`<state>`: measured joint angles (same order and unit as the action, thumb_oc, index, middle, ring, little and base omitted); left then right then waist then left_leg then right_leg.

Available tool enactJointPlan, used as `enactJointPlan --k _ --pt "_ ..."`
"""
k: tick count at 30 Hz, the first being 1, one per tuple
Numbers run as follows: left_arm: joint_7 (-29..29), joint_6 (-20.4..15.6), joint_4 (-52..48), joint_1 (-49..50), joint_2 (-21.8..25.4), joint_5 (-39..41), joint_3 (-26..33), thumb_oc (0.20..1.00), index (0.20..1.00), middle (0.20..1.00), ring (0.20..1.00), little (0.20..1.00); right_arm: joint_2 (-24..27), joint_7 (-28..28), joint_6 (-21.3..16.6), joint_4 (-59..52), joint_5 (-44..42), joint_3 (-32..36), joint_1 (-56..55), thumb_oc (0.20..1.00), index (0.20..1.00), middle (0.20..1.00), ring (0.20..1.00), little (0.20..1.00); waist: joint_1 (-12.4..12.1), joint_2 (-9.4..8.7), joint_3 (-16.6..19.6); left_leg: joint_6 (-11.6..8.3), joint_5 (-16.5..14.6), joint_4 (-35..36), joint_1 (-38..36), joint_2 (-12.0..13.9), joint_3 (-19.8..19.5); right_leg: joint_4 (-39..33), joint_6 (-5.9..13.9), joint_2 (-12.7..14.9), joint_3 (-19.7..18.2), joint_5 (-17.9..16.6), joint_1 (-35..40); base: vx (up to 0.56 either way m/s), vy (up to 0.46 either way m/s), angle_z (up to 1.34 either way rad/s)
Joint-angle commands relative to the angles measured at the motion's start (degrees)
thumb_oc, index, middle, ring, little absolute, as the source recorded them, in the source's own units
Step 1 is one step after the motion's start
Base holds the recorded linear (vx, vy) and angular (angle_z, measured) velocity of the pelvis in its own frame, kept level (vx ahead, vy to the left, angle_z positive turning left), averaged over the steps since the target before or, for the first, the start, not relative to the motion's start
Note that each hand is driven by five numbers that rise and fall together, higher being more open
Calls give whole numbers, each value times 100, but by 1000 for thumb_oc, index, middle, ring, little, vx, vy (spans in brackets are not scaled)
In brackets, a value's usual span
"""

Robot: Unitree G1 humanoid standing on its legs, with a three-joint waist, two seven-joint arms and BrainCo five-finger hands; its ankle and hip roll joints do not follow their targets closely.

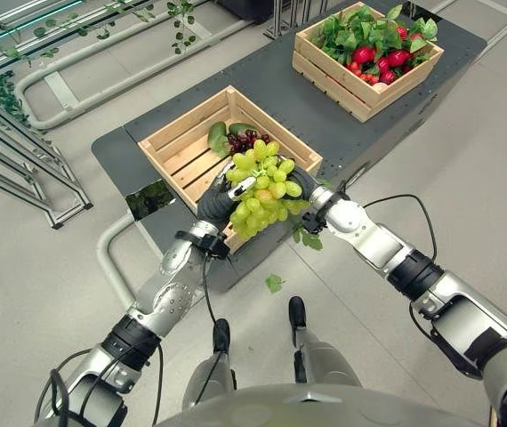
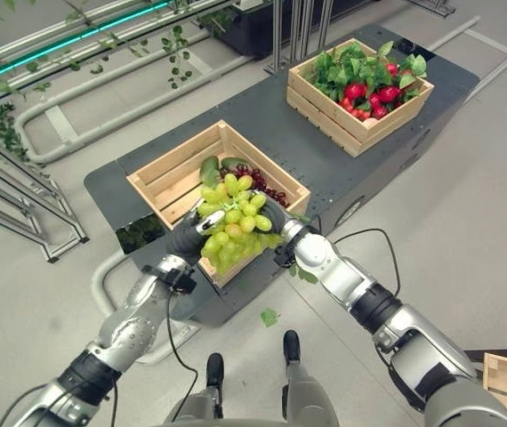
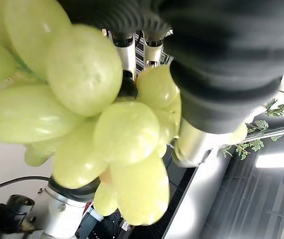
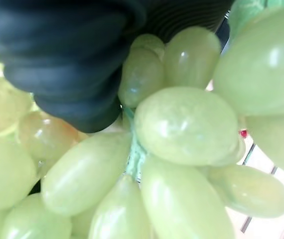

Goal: Pick up the fruits from the basket on one side to the basket on the other side

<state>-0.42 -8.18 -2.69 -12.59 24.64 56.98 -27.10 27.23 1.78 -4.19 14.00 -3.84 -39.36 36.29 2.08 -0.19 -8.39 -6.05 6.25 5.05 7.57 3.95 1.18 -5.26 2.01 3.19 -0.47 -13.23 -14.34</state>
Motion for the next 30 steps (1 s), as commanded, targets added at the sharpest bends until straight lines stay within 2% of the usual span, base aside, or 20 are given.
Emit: enactJointPlan --k 1,18,25,30 --pt "122 -311 -190 -628 -307 -343 -246 1000 1000 1000 1000 1000 -641 28 -434 -456 83 44 350 200 200 200 200 200 -121 -170 186 255 -386 -5 13 -248 -36 26 602 156 377 832 352 0 0 0" --pt "-5 -498 -572 -17 -332 -615 415 1000 1000 1000 1000 1000 -568 89 -493 -557 185 368 25 200 200 200 200 200 -190 -186 170 275 -411 -5 13 -269 -49 26 599 167 390 853 378 0 0 0" --pt "-30 -573 -777 353 -270 -839 836 1000 1000 1000 1000 1000 -518 75 -517 -606 180 544 -163 200 200 200 200 200 -244 -180 152 284 -415 -5 24 -276 -66 26 599 187 421 855 377 0 0 2" --pt "-56 -688 -978 803 -207 -1056 1364 1000 1000 1000 1000 1000 -442 100 -540 -572 161 772 -366 200 200 200 200 200 -313 -181 123 290 -411 -5 51 -287 -92 26 596 200 441 856 367 -3 1 2"
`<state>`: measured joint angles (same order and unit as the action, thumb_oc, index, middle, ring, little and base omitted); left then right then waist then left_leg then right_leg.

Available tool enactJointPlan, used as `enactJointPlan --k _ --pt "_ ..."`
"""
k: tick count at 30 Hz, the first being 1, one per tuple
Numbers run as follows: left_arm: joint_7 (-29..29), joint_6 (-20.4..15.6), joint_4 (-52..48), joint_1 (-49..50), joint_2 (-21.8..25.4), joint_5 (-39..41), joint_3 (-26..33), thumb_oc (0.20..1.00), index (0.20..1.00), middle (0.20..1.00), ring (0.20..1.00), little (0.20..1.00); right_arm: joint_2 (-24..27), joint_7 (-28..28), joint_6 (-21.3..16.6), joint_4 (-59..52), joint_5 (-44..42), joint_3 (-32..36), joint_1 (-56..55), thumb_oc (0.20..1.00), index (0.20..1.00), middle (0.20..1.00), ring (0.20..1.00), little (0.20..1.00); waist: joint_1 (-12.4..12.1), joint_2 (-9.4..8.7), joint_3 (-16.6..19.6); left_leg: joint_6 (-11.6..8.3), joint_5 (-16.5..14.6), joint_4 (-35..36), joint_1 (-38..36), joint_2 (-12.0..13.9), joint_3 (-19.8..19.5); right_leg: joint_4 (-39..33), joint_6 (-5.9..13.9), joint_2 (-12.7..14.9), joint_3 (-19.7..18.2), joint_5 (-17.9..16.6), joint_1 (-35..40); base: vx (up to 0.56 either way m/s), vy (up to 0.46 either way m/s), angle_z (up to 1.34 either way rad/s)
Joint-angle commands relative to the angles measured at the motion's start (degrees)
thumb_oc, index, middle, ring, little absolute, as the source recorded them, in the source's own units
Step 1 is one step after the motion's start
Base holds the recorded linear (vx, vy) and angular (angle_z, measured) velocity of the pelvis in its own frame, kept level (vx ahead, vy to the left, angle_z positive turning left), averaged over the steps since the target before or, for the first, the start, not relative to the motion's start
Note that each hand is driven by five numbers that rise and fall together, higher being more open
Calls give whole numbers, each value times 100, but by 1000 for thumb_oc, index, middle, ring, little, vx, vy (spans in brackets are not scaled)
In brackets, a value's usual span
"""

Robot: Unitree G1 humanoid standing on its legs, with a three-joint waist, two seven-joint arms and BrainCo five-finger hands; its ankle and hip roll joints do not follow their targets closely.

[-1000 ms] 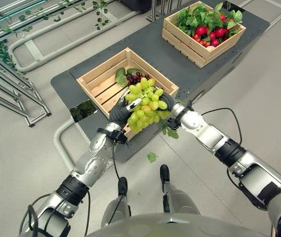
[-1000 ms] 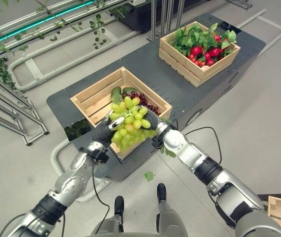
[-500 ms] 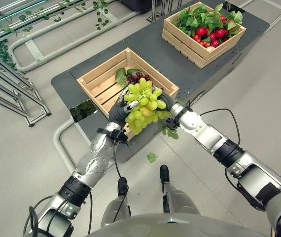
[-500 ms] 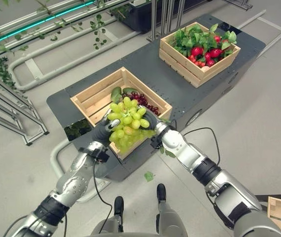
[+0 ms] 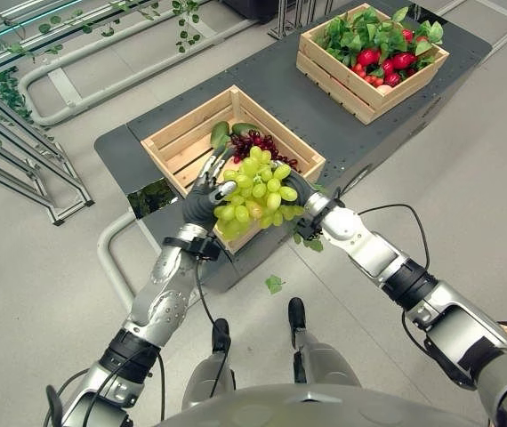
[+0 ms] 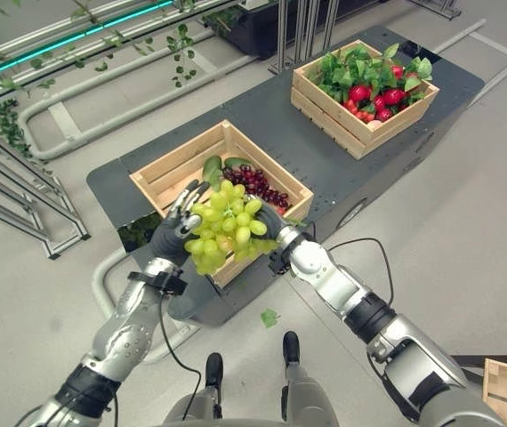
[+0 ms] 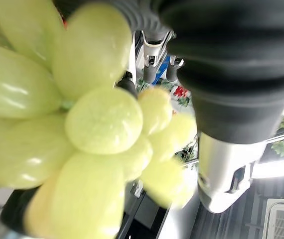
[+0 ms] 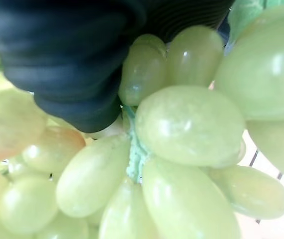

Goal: Pick up the fruits from the basket on one side to the basket on the other side

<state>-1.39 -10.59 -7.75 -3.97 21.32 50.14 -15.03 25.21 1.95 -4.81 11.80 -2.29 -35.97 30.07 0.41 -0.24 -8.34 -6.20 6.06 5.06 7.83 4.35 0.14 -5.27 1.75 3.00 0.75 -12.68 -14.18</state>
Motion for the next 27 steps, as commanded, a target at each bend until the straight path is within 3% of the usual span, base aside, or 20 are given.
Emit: enactJointPlan --k 1,19,27 --pt "29 -467 -500 6 131 -397 235 1000 1000 1000 1000 1000 -220 89 -487 -361 -5 474 226 200 200 200 200 200 -156 -180 112 306 -392 -6 28 -326 3 27 623 224 326 801 355 -8 0 7" --pt "-231 -648 -14 902 -63 -1150 1363 1000 1000 1000 1000 1000 94 199 -544 -414 -153 1344 -488 200 200 200 200 200 -294 -217 68 324 -384 -6 70 -364 -49 27 633 266 406 789 337 -1 1 2" --pt "-537 -499 1259 1305 -53 -2369 1789 1000 1000 1000 1000 1000 320 208 -582 -693 -478 2003 -1039 200 200 200 200 200 -348 -271 25 340 -381 -6 65 -393 -66 27 672 315 463 764 356 0 4 0"
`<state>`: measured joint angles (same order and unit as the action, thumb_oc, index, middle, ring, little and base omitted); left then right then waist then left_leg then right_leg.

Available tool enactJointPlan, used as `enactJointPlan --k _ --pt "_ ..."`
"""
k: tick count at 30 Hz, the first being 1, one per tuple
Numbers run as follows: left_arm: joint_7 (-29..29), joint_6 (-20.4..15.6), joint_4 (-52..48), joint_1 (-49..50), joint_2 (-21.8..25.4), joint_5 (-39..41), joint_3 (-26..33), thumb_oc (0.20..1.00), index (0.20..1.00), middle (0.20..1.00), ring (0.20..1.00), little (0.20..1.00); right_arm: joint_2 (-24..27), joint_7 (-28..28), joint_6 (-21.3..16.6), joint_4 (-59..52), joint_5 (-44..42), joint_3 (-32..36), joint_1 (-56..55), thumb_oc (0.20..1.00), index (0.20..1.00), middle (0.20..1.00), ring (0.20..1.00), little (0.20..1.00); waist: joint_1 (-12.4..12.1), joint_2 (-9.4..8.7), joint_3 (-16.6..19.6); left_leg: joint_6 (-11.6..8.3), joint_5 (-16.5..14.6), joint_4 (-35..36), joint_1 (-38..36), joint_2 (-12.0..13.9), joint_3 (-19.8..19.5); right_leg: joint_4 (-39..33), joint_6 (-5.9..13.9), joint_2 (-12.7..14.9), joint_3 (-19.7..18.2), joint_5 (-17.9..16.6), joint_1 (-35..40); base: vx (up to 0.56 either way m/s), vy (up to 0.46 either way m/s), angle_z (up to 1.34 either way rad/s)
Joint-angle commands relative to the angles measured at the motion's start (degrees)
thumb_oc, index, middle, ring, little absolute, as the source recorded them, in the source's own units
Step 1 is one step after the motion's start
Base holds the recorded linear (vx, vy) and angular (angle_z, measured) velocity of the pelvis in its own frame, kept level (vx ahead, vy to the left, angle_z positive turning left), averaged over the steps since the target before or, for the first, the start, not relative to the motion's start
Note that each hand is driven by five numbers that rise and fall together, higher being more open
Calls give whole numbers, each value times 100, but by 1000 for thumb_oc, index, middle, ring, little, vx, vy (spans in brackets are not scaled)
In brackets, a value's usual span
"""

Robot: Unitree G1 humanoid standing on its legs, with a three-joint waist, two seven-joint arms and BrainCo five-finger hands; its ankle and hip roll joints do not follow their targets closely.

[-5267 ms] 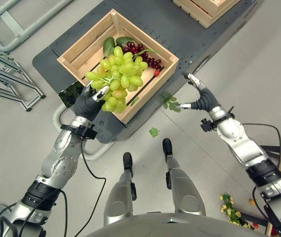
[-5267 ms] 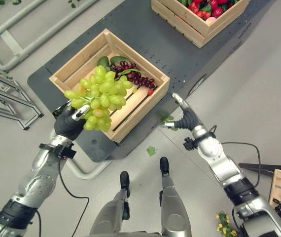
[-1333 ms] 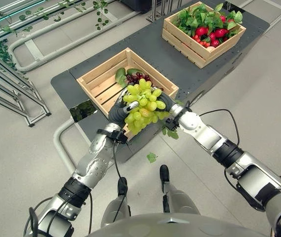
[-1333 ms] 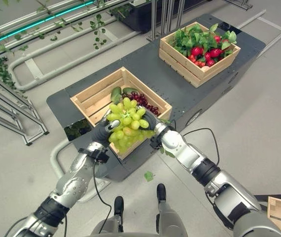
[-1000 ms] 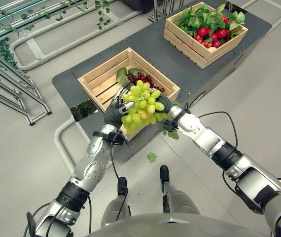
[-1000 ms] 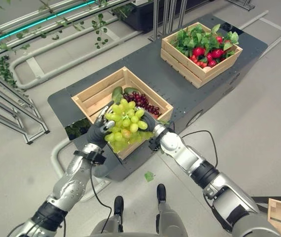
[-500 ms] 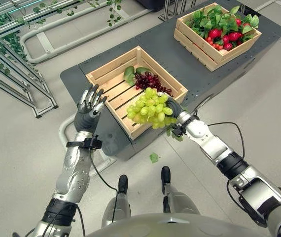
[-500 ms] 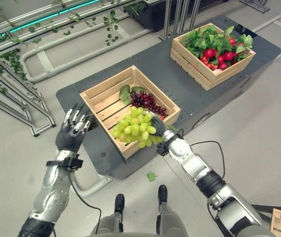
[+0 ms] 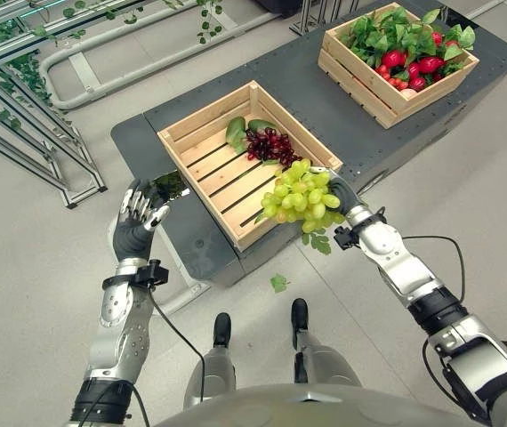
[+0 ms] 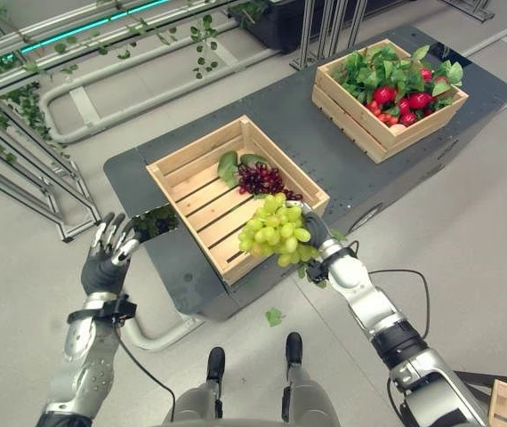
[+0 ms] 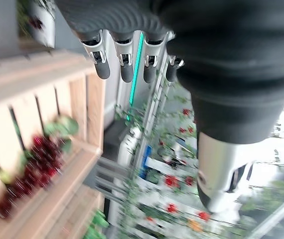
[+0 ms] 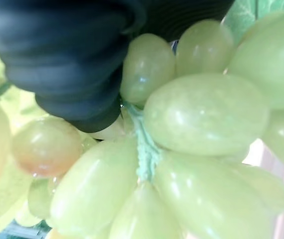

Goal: Pick up the fruits from the basket on one side to the basket on the other side

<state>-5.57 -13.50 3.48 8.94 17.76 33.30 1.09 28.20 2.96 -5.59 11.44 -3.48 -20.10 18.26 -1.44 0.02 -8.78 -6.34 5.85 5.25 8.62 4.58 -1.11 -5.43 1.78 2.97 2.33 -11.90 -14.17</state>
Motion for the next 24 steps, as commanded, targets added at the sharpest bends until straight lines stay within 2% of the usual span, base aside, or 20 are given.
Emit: enactJointPlan --k 1,5,8,9,11,12,16,17,24 --pt "-123 -143 391 62 311 -869 175 1000 1000 1000 1000 1000 70 110 -510 -701 -421 505 82 200 200 200 200 200 -159 -306 63 359 -358 -25 -14 -420 61 43 680 322 304 680 357 0 0 0" --pt "-222 14 1406 102 355 -1557 98 1000 1000 1000 1000 1000 168 107 -540 -880 -633 797 -233 200 200 200 200 200 -140 -340 50 393 -373 -25 -46 -450 73 43 712 350 300 668 391 5 19 1" --pt "-335 251 2650 4 284 -2149 -52 1000 1000 1000 1000 1000 272 142 -570 -1045 -756 1068 -503 200 200 200 200 200 -91 -361 46 428 -401 -29 -94 -489 110 43 757 393 297 651 443 18 62 1" --pt "-363 380 3337 -80 194 -2324 -85 1000 1000 1000 1000 1000 306 163 -581 -1097 -807 1177 -613 200 200 200 200 200 -63 -366 43 449 -412 -33 -127 -512 126 43 770 408 293 639 463 33 72 0" --pt "-407 478 3782 -111 197 -2880 -198 1000 1000 1000 1000 1000 310 165 -590 -1247 -849 1335 -822 200 200 200 200 200 -1 -373 51 475 -443 -39 -175 -535 154 43 790 420 276 621 493 30 80 -1" --pt "-492 590 4372 -183 133 -3127 -213 1000 1000 1000 1000 1000 305 182 -614 -1276 -880 1430 -904 200 200 200 200 200 28 -380 66 488 -457 -42 -199 -552 173 43 809 429 256 611 505 35 88 -1" --pt "-617 812 6172 -457 -163 -3212 43 1000 1000 1000 1000 1000 277 242 -636 -1402 -936 1744 -1339 200 200 200 200 200 117 -422 91 534 -535 -57 -311 -618 256 63 853 473 187 579 578 39 93 -8" --pt "-655 955 6766 -472 -214 -3290 278 1000 1000 1000 1000 1000 240 224 -631 -1452 -946 1870 -1537 200 200 200 200 200 152 -448 110 560 -590 -60 -391 -649 298 83 880 498 162 562 611 49 85 -17" --pt "-683 1004 7023 -391 -188 -3565 485 1000 1000 1000 1000 1000 143 199 -616 -1604 -949 2146 -2026 200 200 200 200 200 255 -497 83 652 -694 -68 -547 -730 438 181 975 554 32 461 640 23 84 -13"
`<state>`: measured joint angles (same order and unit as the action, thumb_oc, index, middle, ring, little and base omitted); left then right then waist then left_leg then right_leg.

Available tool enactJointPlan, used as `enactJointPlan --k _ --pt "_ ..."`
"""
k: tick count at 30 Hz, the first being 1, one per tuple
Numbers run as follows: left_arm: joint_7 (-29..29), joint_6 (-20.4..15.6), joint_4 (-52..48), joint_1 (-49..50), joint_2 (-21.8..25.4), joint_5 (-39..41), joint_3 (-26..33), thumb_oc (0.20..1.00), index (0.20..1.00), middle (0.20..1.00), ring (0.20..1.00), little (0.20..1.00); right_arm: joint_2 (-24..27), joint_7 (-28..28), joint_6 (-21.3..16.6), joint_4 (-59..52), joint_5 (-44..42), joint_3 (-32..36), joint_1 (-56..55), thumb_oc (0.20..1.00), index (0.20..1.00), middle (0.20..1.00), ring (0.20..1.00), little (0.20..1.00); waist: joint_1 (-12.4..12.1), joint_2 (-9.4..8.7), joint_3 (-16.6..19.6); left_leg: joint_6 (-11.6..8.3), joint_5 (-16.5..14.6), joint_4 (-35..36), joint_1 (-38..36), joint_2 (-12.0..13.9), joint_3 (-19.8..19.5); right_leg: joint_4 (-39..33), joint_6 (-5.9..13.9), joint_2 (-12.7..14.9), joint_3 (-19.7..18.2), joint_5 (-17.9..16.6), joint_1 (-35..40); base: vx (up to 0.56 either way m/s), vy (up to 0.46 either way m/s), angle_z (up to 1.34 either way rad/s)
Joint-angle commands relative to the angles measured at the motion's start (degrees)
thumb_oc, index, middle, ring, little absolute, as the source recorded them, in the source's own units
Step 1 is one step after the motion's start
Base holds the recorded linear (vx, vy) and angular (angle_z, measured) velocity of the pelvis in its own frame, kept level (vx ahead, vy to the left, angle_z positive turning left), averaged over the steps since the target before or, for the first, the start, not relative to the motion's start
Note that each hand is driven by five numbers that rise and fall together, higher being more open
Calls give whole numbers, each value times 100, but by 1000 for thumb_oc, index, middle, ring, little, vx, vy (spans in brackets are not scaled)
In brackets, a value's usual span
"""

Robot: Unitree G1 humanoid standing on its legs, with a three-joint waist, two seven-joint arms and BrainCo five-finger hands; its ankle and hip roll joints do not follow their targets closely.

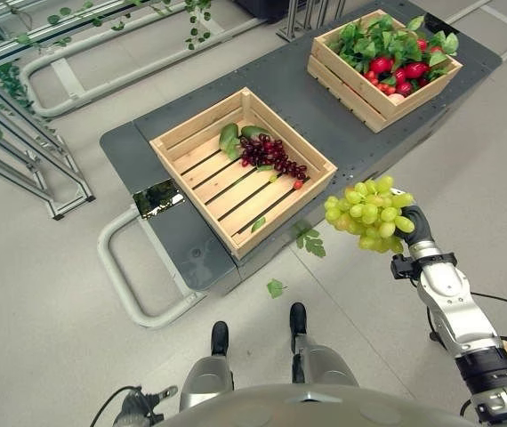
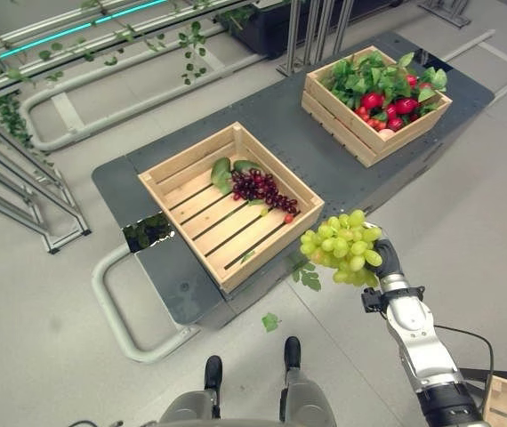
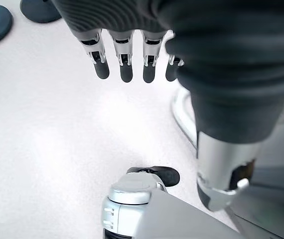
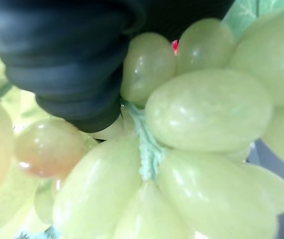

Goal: Pick up the fruits from the basket on one side to the basket on the other side

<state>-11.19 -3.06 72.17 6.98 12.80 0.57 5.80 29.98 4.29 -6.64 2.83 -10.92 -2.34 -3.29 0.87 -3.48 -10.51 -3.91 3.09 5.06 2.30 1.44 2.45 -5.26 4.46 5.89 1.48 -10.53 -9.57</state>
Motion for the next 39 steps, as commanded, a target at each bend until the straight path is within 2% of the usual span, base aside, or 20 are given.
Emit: enactJointPlan --k 1,7,8,9,16,18,19,20,24,25,28,30,31,34,35,38,39 --pt "-123 -46 129 -210 330 -384 -38 1000 1000 1000 1000 1000 -55 66 -518 -757 -217 403 90 200 200 200 200 200 54 -154 247 422 -432 -48 63 -424 98 180 725 263 84 304 161 3 71 -24" --pt "-199 -112 -156 -474 465 -684 -405 1000 1000 1000 1000 1000 -207 40 -605 -811 -401 574 -168 200 200 200 200 200 263 -170 188 482 -513 -40 -56 -441 273 318 825 286 -96 187 32 -10 84 -17" --pt "-250 -117 -281 -607 528 -865 -577 1000 1000 1000 1000 1000 -248 45 -633 -856 -422 580 -188 200 200 200 200 200 360 -167 162 500 -526 -46 -58 -431 380 353 842 280 -106 136 -49 -41 64 -31" --pt "-251 -116 -281 -610 528 -866 -580 1000 1000 1000 1000 1000 -250 44 -631 -861 -422 585 -191 200 200 200 200 200 345 -168 160 500 -529 -47 -60 -429 392 358 843 276 -118 136 -54 -40 81 -64" --pt "-236 -142 -972 -919 704 -1196 -1004 1000 1000 1000 1000 1000 -310 30 -678 -874 -623 630 -403 200 200 200 200 200 553 -124 156 436 -623 -15 -310 -281 991 653 761 179 428 264 -186 10 42 -76" --pt "-186 -168 -1158 -936 662 -1156 -1078 1000 1000 1000 1000 1000 -319 38 -646 -870 -609 656 -469 200 200 200 200 200 558 -96 191 439 -674 -22 -411 -293 1162 617 746 228 716 257 -136 74 4 -48" --pt "-140 -199 -1302 -942 597 -1135 -1199 1000 1000 1000 1000 1000 -329 74 -626 -818 -564 637 -433 200 200 200 200 200 521 -49 202 418 -705 -41 -484 -251 1410 681 751 441 1227 237 -108 56 -18 -54" --pt "-140 -196 -1307 -941 594 -1133 -1204 1000 1000 1000 1000 1000 -327 76 -624 -821 -562 642 -437 200 200 200 200 200 514 -44 187 416 -712 -41 -502 -247 1412 691 753 438 1227 245 -94 44 -45 -63" --pt "-35 -219 -1460 -950 395 -1086 -1438 1000 1000 1000 1000 1000 -328 149 -577 -782 -405 648 -398 200 200 200 200 200 440 138 128 410 -799 -133 -703 -100 1938 1164 672 859 2282 404 -18 52 -27 -80" --pt "-9 -194 -1454 -887 342 -1140 -1492 1000 1000 1000 1000 1000 -340 165 -553 -785 -360 661 -434 200 200 200 200 200 441 247 146 412 -952 -116 -850 -51 2007 1428 719 867 2369 585 -17 113 -19 -77" --pt "29 -173 -1342 -838 261 -1237 -1547 1000 1000 1000 1000 1000 -405 175 -555 -813 -355 706 -510 200 200 200 200 200 438 243 186 416 -997 -170 -901 -58 2164 1325 703 862 2516 599 79 75 -68 -74" --pt "42 -146 -1290 -797 238 -1336 -1570 1000 1000 1000 1000 1000 -451 178 -554 -826 -357 732 -572 200 200 200 200 200 432 233 222 397 -1008 -203 -912 -41 2223 1155 662 736 2461 604 177 80 -145 -38" --pt "37 -124 -1089 -669 122 -1392 -1525 1000 1000 1000 1000 1000 -486 157 -582 -864 -380 751 -697 200 200 200 200 200 489 255 309 304 -1015 -301 -978 26 2303 797 626 456 2148 573 319 110 -150 -43" --pt "4 -123 -1046 -630 76 -1409 -1520 1000 1000 1000 1000 1000 -442 151 -597 -932 -326 757 -717 200 200 200 200 200 485 295 335 263 -1041 -358 -991 83 2326 699 598 365 1992 602 340 81 -160 -50" --pt "-100 -120 -991 -587 46 -1367 -1437 1000 1000 1000 1000 1000 -334 186 -628 -1000 -248 781 -699 200 200 200 200 200 493 282 324 207 -963 -670 -918 172 2416 611 432 232 1846 619 372 55 -190 -80" --pt "-226 -123 -907 -567 -17 -1128 -1290 1000 1000 1000 1000 1000 -302 199 -652 -1003 -268 730 -652 200 200 200 200 200 447 287 309 91 -980 -1032 -823 297 2289 533 315 88 1651 717 423 77 -168 -72" --pt "-322 -124 -871 -586 -33 -947 -1190 1000 1000 1000 1000 1000 -284 216 -666 -1003 -286 711 -626 200 200 200 200 200 413 284 289 21 -911 -1266 -727 354 2122 489 257 3 1559 744 459 55 -130 -62"
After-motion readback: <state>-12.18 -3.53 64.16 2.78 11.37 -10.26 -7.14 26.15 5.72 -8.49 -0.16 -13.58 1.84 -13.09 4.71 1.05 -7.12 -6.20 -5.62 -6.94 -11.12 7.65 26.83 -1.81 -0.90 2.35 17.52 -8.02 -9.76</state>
